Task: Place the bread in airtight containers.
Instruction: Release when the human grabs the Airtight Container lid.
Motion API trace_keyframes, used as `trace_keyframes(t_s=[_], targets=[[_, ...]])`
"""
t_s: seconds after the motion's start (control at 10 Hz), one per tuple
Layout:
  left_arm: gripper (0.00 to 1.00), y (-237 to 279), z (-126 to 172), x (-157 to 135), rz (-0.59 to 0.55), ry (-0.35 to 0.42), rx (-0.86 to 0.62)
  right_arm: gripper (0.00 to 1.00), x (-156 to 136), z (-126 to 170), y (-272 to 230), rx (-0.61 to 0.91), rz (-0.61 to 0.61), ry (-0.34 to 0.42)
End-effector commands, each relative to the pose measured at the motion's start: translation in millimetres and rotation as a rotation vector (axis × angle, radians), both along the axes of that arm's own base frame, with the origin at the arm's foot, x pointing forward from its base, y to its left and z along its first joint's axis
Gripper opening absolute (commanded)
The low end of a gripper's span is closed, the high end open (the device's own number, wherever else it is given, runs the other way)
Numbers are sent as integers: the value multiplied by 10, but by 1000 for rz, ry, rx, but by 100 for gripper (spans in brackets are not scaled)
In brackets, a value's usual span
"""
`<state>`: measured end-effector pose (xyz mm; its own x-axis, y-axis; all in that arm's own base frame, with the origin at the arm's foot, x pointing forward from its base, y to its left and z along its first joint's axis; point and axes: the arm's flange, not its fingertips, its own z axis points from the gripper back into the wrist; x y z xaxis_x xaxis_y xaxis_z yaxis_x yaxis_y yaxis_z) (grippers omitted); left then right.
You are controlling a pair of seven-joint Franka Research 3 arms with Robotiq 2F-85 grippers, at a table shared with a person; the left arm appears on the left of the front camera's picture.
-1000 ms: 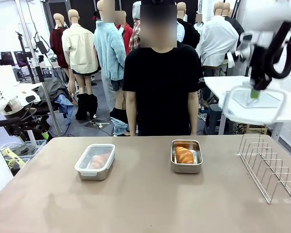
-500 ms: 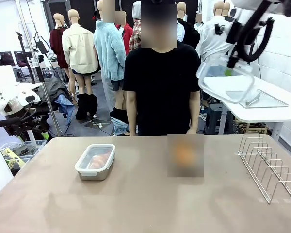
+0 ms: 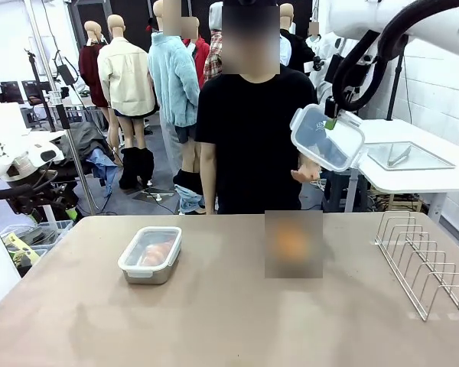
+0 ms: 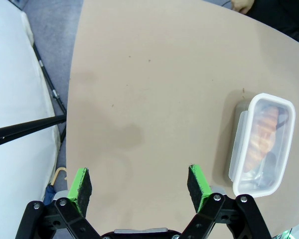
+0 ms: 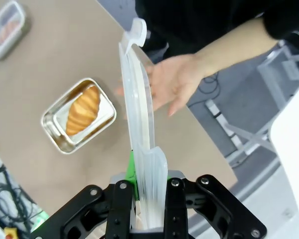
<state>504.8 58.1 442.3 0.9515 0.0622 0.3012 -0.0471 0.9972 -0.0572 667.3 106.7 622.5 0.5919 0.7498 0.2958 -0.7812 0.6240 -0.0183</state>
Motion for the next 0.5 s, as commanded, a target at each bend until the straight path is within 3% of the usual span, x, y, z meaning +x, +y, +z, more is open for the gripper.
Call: trace_keyframes(t_s=[0.0,0.4], targets=[[100,1,13,-7,19,12,17,0,-64,65,-30,14,-5,-16],[100,1,13,-7,19,12,17,0,-64,65,-30,14,-5,-16]])
